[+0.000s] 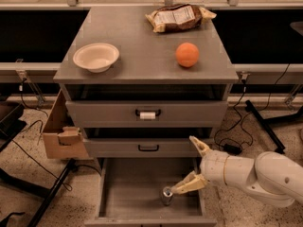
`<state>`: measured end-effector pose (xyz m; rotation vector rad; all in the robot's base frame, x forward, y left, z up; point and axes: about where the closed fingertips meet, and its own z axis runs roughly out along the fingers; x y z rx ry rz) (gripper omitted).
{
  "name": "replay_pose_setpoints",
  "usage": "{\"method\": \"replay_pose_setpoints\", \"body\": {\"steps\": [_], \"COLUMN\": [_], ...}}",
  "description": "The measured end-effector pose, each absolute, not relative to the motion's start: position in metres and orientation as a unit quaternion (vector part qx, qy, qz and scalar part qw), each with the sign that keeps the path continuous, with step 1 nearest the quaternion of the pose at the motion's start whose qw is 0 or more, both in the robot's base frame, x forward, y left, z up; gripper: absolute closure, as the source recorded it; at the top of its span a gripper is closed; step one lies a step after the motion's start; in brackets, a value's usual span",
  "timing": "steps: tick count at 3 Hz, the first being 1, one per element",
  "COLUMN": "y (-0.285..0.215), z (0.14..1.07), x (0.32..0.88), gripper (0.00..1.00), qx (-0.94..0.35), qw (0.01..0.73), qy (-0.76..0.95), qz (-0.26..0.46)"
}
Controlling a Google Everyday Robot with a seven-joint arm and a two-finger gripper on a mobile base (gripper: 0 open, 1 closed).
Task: Pick redbull can from bottom drawer and place on counter
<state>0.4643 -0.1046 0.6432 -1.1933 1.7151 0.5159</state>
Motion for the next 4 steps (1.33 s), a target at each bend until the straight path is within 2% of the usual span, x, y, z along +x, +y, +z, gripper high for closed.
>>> {"method": "replay_pose_setpoints", "body": {"steps": [1,2,4], "y": [-0.128,-0.128,-0.132], "z": [0.559,0.557,0.466], "x": [0.503,0.502,0.494], "gripper": [0.00,0.00,0.00], "qx": [-0.469,-0.468,-0.435], "qw": [0.469,0.468,0.438], "qy": [0.708,0.710,0.743], "qz": [0.241,0.241,0.258]}}
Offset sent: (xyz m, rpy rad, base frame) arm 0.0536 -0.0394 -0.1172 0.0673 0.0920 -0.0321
